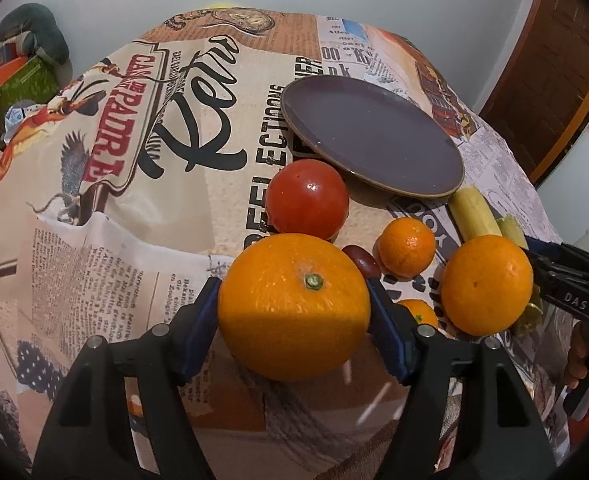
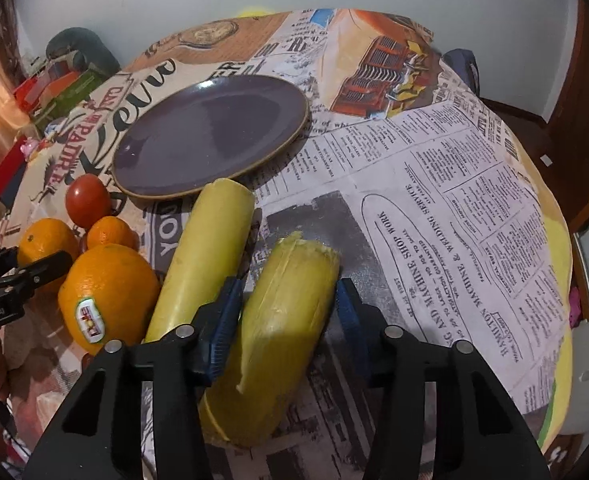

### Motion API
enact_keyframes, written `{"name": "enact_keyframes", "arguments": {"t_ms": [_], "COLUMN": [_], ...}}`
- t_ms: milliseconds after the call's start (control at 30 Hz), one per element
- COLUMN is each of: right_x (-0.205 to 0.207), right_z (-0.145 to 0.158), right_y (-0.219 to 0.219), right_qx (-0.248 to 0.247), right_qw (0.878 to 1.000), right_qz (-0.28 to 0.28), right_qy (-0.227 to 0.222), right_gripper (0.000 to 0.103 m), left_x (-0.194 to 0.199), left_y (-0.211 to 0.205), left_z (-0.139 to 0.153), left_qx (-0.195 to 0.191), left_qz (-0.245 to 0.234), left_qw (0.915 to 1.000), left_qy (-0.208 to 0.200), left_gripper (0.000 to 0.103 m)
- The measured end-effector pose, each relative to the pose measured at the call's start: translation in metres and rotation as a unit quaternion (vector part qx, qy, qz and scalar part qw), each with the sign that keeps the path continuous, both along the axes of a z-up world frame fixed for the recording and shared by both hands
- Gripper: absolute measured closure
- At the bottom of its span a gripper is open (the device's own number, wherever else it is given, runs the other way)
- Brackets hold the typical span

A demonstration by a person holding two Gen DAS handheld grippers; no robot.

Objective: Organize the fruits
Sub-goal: 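Grasp the large orange with the left tool while the right tool grasps a corn cob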

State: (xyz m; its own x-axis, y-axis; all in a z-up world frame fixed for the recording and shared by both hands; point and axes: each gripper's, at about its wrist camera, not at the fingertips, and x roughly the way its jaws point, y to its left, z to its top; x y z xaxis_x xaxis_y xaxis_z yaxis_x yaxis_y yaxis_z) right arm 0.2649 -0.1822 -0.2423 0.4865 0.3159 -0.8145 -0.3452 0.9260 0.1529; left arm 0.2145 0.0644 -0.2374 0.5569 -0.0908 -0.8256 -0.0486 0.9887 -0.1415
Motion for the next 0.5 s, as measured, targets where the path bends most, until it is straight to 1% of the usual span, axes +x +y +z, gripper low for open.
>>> {"name": "enact_keyframes", "arguments": {"t_ms": [167, 267, 367, 500], "right_x": [-0.001, -0.002, -0.005, -0.008], "right_z": [0.000, 0.002, 0.010, 0.025], "right_y": [-0.007, -0.009, -0.008, -0.009], "right_qx": [0.019, 0.025, 0.027, 0.029], "right_qw": [1.000, 1.000, 1.000, 0.999], "right_qz": [0.002, -0.001, 0.001, 0.004], "right_qy": [0.003, 0.001, -0.012, -0.037], "right_gripper": [0.059, 0.060, 0.063, 0.065], "left_x": [-0.001, 0.000, -0.001, -0.005], "left_y": [0.001, -0.001, -0.002, 0.001], "left_z": [0.000, 0.003, 0.005, 0.014], "left_qx": [-0.005, 0.003, 0.010, 0.003], "left_qz": [-0.001, -0.003, -0.002, 0.002], "left_qw": [1.0000, 1.0000, 0.9999, 0.9998], "left_qy": [-0.003, -0.003, -0.006, -0.018], "left_gripper": [0.034, 0.034, 0.034, 0.034]}}
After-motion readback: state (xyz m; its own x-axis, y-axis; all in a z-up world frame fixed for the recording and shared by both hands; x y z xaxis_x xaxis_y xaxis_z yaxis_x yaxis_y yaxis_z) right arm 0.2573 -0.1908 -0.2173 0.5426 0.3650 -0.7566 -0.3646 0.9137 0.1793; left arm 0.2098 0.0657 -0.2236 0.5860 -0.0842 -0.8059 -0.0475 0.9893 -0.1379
